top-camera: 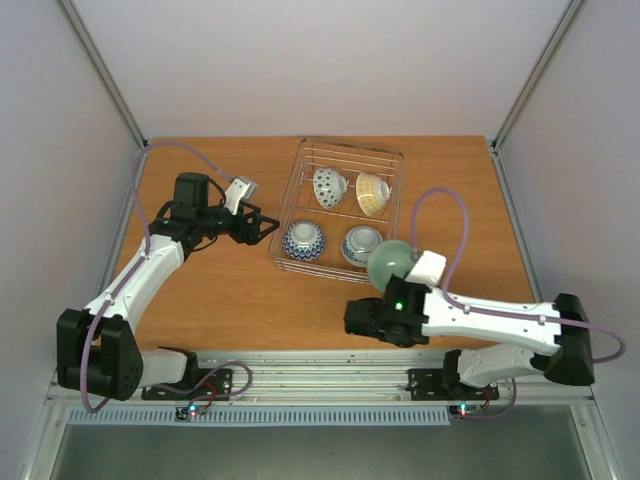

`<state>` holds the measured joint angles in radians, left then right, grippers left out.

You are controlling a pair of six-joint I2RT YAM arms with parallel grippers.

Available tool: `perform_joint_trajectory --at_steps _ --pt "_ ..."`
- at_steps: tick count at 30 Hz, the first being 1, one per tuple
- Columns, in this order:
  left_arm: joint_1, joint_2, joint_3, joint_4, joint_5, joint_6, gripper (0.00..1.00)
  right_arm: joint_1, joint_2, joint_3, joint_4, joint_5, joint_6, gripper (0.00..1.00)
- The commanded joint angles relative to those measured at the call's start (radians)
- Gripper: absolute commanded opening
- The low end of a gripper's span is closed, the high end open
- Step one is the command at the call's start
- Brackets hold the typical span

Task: Load the bowls into the dish rack

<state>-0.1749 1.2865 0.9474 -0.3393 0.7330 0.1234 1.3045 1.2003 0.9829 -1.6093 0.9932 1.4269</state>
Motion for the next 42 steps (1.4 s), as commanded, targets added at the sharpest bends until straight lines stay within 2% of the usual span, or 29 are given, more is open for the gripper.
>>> perform_joint_trajectory --at_steps 1,6,10,18,20,22,24,25,26,27,30,38,42 --pt "-0.001 0.021 0.039 -0.044 0.102 0.027 0.84 0.012 0.143 0.211 -0.23 0.31 -0.095 0.01" --pt "-0.007 0.025 0.043 -0.066 0.151 0.051 0.82 0.011 0.324 0.443 -0.228 0.394 -0.302 0.01" --pt "-0.015 0.024 0.045 -0.074 0.162 0.06 0.82 -0.022 0.436 0.599 -0.228 0.367 -0.498 0.01" --pt "-0.02 0.011 0.042 -0.076 0.162 0.067 0.81 -0.177 0.476 0.681 -0.2 0.34 -0.74 0.01" --pt "-0.021 0.009 0.042 -0.075 0.159 0.067 0.81 -0.232 0.483 0.699 -0.137 0.333 -0.878 0.01" --pt "-0.021 0.011 0.042 -0.075 0.158 0.066 0.81 -0.283 0.487 0.708 -0.092 0.314 -0.948 0.01" --pt "-0.023 0.01 0.041 -0.072 0.155 0.066 0.81 -0.314 0.469 0.683 0.033 0.287 -1.103 0.01" --pt "-0.022 0.01 0.041 -0.072 0.155 0.067 0.81 -0.329 0.447 0.653 0.152 0.246 -1.239 0.01" --pt "-0.023 0.011 0.04 -0.071 0.155 0.067 0.81 -0.355 0.41 0.606 0.374 0.141 -1.41 0.01" --pt "-0.023 0.011 0.04 -0.072 0.156 0.067 0.81 -0.385 0.368 0.546 0.527 0.028 -1.532 0.01" --pt "-0.023 0.005 0.039 -0.075 0.149 0.068 0.81 -0.447 0.238 0.412 0.768 -0.296 -1.666 0.01" --pt "-0.023 0.01 0.036 -0.066 0.148 0.067 0.8 -0.462 0.162 0.308 0.98 -0.749 -1.683 0.01" --pt "-0.026 0.024 0.04 -0.07 0.163 0.068 0.79 -0.461 0.219 0.304 1.059 -0.834 -1.673 0.01"
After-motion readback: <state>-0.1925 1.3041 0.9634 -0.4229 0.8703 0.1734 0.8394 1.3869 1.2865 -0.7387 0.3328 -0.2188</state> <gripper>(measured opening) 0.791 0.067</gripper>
